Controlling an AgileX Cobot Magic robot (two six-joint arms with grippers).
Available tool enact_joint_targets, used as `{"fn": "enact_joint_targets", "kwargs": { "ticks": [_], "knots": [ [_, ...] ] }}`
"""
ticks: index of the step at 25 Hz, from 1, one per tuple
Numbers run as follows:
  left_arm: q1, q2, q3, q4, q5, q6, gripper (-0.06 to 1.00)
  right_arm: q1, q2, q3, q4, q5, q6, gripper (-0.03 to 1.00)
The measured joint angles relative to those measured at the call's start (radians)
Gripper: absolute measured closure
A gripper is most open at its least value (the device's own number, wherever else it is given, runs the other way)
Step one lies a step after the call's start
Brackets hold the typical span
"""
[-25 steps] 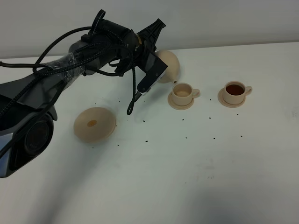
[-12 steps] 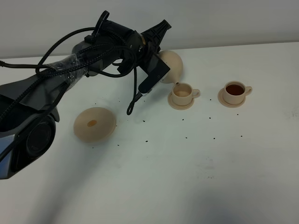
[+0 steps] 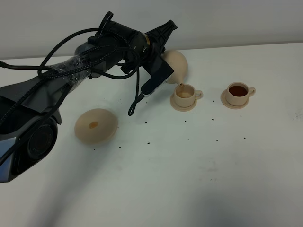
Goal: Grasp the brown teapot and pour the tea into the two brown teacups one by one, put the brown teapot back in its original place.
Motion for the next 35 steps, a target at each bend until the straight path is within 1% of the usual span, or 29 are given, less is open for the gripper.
{"fn": "enact_joint_targets", "kwargs": {
  "ticks": [7, 16, 28, 35],
  "knots": [
    [0.000, 0.000, 0.000, 0.000, -0.021, 0.009, 0.82, 0.000, 0.000, 0.000, 0.000, 0.000, 0.000, 0.73],
    [-0.008, 0.000, 0.000, 0.002, -0.023, 0.011, 0.82, 0.000, 0.000, 0.000, 0.000, 0.000, 0.000, 0.73],
    [-0.020, 0.000, 0.000, 0.019, -0.025, 0.014, 0.82, 0.000, 0.000, 0.000, 0.000, 0.000, 0.000, 0.73],
    [-0.020, 0.000, 0.000, 0.045, -0.026, 0.014, 0.82, 0.000, 0.000, 0.000, 0.000, 0.000, 0.000, 0.73]
  ]
}}
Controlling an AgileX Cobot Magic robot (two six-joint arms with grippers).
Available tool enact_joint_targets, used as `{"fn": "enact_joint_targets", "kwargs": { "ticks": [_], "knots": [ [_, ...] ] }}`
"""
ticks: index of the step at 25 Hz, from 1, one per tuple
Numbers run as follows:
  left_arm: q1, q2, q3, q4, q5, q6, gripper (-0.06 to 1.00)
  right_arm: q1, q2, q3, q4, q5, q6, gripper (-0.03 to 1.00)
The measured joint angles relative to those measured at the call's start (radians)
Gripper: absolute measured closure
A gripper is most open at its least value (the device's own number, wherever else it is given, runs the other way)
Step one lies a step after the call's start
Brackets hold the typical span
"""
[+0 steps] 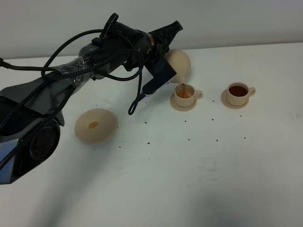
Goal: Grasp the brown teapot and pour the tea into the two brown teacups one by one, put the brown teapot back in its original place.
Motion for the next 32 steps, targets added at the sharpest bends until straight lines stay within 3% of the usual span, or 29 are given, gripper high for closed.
{"fn": "enact_joint_targets", "kwargs": {
  "ticks": [32],
  "knots": [
    [-0.020, 0.000, 0.000, 0.046, -0.045, 0.000, 0.82, 0.000, 0.000, 0.000, 0.000, 0.000, 0.000, 0.73]
  ]
}}
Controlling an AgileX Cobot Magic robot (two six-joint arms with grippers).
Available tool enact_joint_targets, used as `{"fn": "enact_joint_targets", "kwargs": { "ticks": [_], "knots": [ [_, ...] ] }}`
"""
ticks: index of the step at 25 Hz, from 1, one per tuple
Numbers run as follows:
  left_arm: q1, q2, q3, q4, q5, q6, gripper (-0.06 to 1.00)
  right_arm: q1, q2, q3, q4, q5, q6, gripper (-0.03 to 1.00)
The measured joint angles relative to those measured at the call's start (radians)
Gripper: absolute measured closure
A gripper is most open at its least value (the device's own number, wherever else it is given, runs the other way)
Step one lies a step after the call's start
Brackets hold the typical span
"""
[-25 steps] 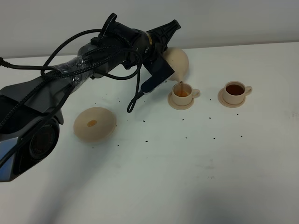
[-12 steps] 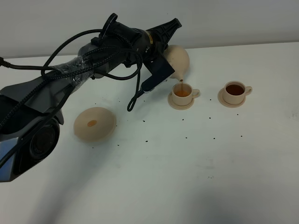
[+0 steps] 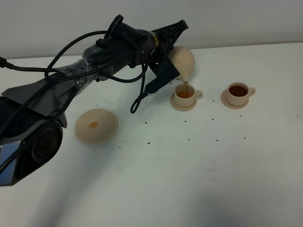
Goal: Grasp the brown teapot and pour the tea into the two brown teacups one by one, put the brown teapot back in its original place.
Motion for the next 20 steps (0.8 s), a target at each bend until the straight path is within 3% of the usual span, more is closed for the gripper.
{"fn": "enact_joint_targets", "kwargs": {
  "ticks": [20],
  "knots": [
    [-0.002, 0.000, 0.000, 0.003, 0.001, 0.000, 0.82, 0.000, 0.000, 0.000, 0.000, 0.000, 0.000, 0.73]
  ]
}}
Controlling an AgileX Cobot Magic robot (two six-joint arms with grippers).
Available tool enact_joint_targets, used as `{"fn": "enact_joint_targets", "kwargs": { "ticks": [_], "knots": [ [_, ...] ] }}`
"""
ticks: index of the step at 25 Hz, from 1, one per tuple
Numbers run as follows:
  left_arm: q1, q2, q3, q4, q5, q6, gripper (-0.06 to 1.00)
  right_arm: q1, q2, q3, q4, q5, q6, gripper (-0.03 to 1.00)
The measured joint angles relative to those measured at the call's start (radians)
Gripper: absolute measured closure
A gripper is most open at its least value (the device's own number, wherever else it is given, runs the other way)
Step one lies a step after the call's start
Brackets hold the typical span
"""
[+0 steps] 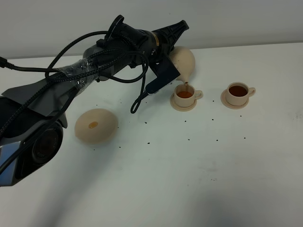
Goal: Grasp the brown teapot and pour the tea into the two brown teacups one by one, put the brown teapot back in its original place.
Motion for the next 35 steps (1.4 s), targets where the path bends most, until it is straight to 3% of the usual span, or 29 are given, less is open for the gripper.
{"fn": "enact_joint_targets", "kwargs": {
  "ticks": [35],
  "knots": [
    [-0.002, 0.003, 0.000, 0.050, -0.001, 0.000, 0.82, 0.000, 0.000, 0.000, 0.000, 0.000, 0.000, 0.73]
  ]
}}
